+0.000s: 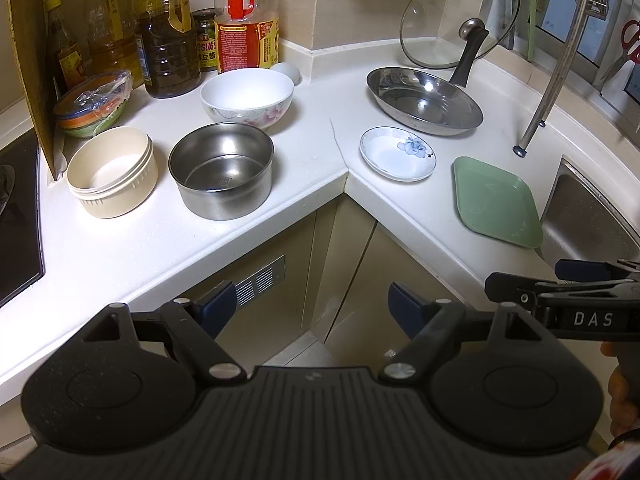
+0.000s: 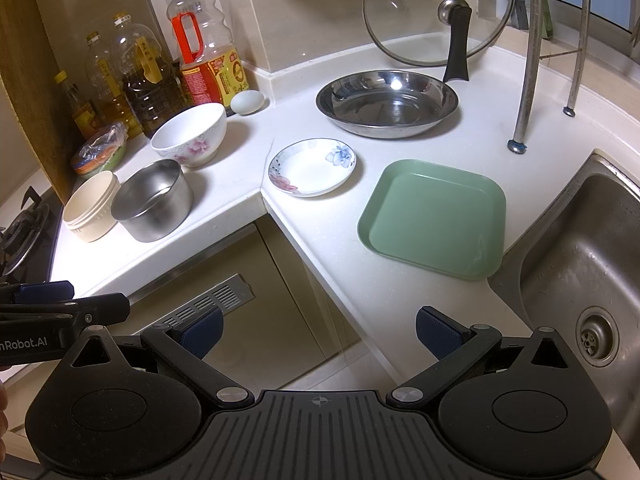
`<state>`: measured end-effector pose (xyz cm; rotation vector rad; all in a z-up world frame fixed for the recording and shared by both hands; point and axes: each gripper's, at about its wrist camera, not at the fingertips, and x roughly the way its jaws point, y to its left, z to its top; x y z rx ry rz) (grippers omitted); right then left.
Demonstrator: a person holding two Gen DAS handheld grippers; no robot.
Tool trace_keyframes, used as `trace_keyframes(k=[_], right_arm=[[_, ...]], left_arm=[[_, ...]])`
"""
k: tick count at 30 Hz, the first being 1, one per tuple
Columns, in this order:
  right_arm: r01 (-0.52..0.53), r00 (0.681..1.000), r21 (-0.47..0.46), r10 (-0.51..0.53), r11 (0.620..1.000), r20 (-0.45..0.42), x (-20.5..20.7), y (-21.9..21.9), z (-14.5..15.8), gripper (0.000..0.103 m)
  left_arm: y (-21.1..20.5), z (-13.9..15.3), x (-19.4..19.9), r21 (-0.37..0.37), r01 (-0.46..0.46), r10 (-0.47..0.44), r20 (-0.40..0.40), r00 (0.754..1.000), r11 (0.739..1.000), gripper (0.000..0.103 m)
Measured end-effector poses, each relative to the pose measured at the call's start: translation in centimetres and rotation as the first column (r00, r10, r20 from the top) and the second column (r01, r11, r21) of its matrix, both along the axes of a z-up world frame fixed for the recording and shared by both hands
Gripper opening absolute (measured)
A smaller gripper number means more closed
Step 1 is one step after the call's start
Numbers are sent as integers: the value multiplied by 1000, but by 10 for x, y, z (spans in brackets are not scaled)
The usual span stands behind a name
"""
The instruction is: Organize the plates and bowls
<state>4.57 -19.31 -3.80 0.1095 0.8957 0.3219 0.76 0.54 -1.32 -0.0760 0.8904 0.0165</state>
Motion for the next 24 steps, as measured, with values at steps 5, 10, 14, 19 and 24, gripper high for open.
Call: trace_keyframes(k=[5,10,14,19,24], right_arm=[[1,1000,0,-1,1000,0,0,-1,0,102],[0,1000,0,0,1000,0,0,-1,0,102],[1,1000,0,-1,1000,0,0,-3,-1,102],[2,1000,1,-2,1000,-1,4,-2,0,102],[3,1000,2,-3,1000,-1,6,-3,0,102]], left_arm=[[1,0,0,0,0,0,0,1000,1000,82],[1,0,0,-2,0,0,-1,1000,1000,82],[0,-1,0,-6,3,-3,-5,1000,1000,82],[-3,0,3,-14,9,-9,-10,1000,1000,82],[-5,1,7,-19,13,-13,-18,1000,1000,82]])
